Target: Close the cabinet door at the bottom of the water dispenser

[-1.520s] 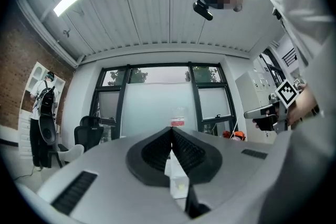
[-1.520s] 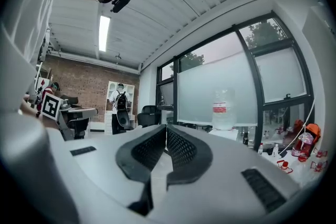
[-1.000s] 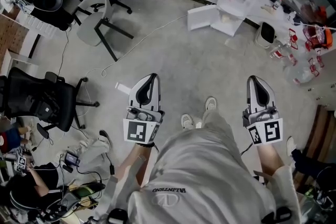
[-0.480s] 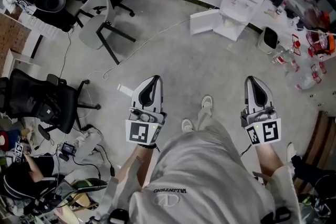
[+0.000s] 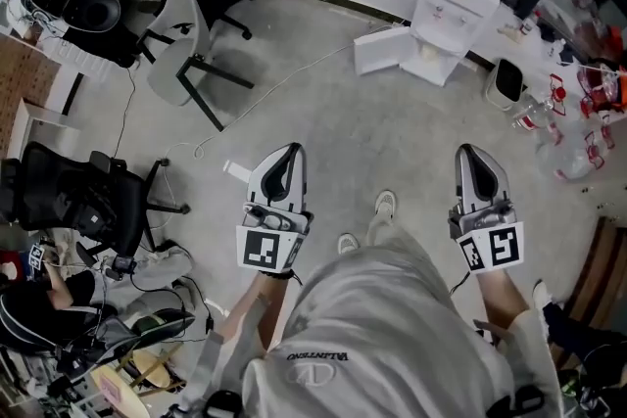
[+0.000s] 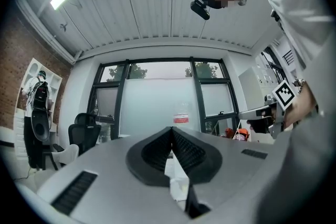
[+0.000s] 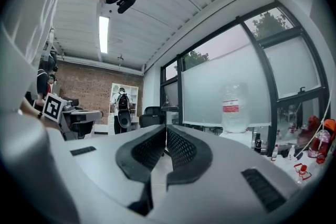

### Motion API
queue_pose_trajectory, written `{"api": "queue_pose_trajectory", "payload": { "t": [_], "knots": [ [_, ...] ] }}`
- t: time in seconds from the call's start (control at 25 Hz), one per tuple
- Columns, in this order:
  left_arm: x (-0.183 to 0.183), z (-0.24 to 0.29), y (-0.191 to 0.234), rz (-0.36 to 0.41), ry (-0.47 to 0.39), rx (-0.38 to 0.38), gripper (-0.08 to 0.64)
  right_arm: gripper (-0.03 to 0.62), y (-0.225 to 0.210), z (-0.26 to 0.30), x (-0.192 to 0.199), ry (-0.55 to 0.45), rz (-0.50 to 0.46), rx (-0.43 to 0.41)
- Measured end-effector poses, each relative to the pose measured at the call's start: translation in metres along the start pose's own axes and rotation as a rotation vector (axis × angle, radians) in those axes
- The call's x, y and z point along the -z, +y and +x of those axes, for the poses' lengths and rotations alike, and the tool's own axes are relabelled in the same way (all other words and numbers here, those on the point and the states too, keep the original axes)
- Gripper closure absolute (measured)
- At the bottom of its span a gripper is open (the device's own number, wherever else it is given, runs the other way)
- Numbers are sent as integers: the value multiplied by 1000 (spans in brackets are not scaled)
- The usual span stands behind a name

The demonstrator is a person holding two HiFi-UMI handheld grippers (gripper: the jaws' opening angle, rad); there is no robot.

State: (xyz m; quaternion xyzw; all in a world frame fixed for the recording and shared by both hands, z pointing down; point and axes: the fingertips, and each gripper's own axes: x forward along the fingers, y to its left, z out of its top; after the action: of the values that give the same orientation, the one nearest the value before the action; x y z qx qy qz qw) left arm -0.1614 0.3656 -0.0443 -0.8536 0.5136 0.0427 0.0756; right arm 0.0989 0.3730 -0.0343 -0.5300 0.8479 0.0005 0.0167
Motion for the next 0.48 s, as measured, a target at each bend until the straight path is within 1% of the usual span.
{"api": "queue_pose_trajectory", "payload": {
  "t": [0.32, 0.48],
  "knots": [
    [7, 69, -8, 15, 9, 8, 552, 577, -53, 40, 0, -3, -8, -31],
    [9, 97, -12, 24, 9, -5, 552, 577, -79, 56, 0, -6, -10, -52]
  ]
}}
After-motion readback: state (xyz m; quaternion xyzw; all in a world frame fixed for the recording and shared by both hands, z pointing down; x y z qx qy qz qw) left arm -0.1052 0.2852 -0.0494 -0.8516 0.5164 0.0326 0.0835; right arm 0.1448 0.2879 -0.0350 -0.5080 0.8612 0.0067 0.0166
